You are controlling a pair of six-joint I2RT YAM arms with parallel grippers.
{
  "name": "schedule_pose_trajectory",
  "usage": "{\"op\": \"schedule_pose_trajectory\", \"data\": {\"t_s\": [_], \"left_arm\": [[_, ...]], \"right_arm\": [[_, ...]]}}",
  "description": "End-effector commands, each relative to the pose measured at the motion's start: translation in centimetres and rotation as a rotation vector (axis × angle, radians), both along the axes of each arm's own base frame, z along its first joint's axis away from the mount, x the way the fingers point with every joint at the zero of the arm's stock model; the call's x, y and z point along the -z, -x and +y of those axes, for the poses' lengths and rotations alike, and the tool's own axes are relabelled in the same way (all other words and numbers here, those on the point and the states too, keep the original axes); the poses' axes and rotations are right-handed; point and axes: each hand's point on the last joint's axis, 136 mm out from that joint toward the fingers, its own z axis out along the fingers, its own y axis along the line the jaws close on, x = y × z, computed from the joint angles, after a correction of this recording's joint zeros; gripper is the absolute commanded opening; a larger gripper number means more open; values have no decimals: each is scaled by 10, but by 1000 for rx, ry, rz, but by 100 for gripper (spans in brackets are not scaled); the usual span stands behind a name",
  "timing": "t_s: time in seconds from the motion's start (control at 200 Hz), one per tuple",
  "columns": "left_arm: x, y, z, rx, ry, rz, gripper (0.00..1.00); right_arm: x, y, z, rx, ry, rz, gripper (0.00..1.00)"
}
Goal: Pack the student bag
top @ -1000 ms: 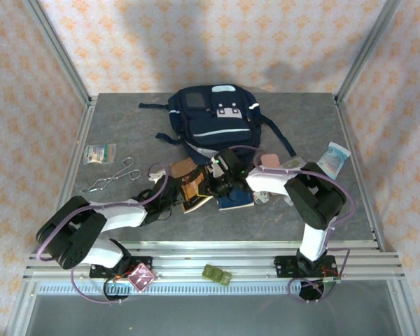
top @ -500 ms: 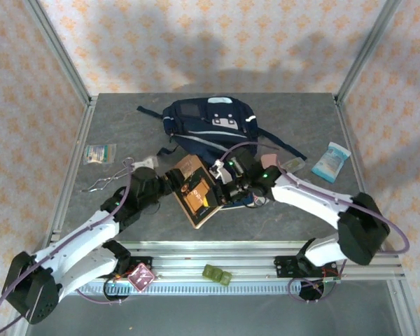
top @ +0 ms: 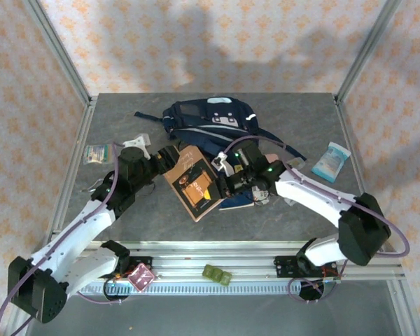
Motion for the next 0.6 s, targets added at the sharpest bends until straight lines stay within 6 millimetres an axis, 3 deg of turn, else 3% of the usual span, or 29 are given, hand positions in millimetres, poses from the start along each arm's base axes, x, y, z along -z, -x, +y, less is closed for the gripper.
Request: {"op": "schedule_pose_trajectory", "data": {"t_s": [0.0,0.125,0.3,0.521,0.591], "left_arm": [[23,-2,-2,30,-56,92,67],[41,-14,-6,42,-80,120,59],[81,-39,-21,100,-127,224,50],[88,-84,-17,62,-165,183,56],[100,-96,-13,69,-159,224,56]], "right_arm": [[-4,12,5,-132,-81,-43,11],[12,33,6,-192,-61,-21,9],[-5,30,8,-190,-91,-93,8],[-37,31,5,-185,-176,-173,8],[-44,26,4,-159,-172,-204,8]]}}
